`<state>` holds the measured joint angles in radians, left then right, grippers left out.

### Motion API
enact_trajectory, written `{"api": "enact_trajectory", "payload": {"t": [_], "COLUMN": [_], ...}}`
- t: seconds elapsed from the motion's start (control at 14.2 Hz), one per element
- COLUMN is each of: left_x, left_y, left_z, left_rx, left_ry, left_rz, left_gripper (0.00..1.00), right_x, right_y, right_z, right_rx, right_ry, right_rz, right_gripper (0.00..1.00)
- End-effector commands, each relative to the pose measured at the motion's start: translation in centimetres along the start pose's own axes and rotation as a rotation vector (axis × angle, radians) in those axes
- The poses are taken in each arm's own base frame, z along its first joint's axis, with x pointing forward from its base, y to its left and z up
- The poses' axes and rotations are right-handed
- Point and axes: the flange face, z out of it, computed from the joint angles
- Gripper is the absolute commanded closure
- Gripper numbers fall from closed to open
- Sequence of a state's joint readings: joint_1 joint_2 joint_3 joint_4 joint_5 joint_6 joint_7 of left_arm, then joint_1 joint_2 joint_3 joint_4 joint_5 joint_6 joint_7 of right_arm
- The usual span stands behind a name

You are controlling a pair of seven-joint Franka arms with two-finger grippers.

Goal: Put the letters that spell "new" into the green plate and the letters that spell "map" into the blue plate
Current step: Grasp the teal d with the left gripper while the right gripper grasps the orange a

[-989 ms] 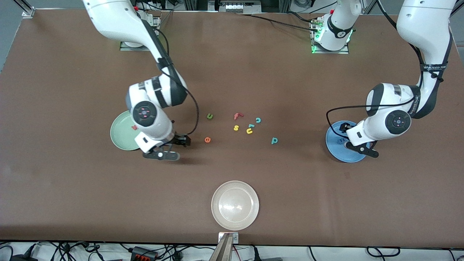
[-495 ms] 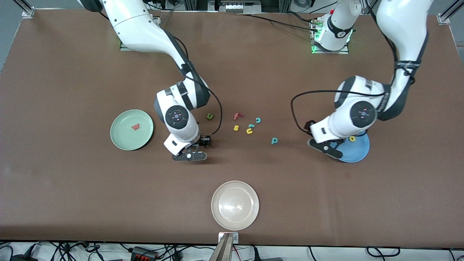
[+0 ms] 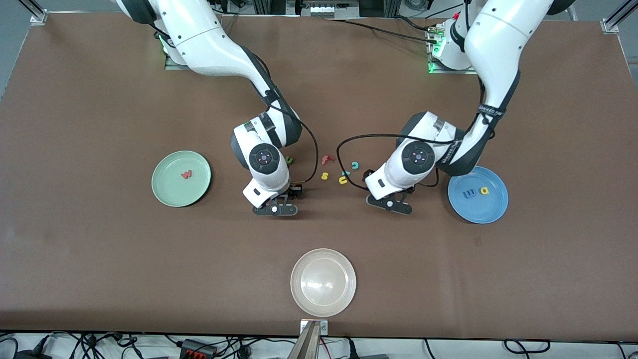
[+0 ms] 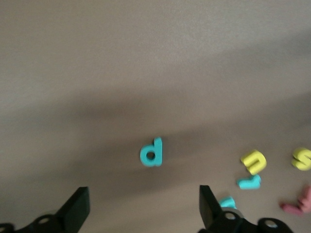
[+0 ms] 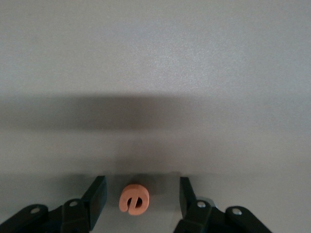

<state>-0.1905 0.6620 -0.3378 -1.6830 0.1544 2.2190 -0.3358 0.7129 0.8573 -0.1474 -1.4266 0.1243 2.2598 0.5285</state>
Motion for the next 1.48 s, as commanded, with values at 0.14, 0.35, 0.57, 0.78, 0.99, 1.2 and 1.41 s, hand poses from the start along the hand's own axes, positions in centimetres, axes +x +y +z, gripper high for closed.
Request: {"api": "enact_trajectory", "payload": {"t": [0.14,0.35,0.57,0.78,0.99,1.2,1.41], "left_x": [1.1,0.9,0.8,0.9,0.9,0.8,0.2], "left_y": [0.1,0.3,0.8,0.7,-0.4,-3.9,-10.1], "left_z": [2.8,4.4,5.0,5.3,3.8,-1.8,-6.4], "left_rx": [0.012,0.003,0.001,0.020,0.052,0.112,0.142], "left_ry": [0.031,0.024,0.023,0.030,0.022,-0.028,-0.082], "left_rz": [-0.017,-0.030,-0.022,-0.004,0.000,-0.030,0.024], "left_gripper": [0.39,0.46,0.55,0.95,0.97,0.97,0.97], "right_x": [0.2,-0.4,-0.4,-0.5,-0.8,-1.0,-1.0], "right_y": [-0.7,-1.3,-1.1,-0.9,-1.3,-1.4,-1.2], "right_z": [-0.3,-0.3,-0.2,0.1,0.2,0.4,0.6], "right_rx": [0.015,0.019,0.012,0.008,0.043,0.054,0.038], "right_ry": [-0.002,-0.014,-0.028,-0.036,-0.058,-0.072,-0.072], "right_rz": [0.021,0.035,0.034,0.036,0.058,0.063,0.052], "right_gripper": [0.40,0.40,0.40,0.43,0.47,0.47,0.47]}}
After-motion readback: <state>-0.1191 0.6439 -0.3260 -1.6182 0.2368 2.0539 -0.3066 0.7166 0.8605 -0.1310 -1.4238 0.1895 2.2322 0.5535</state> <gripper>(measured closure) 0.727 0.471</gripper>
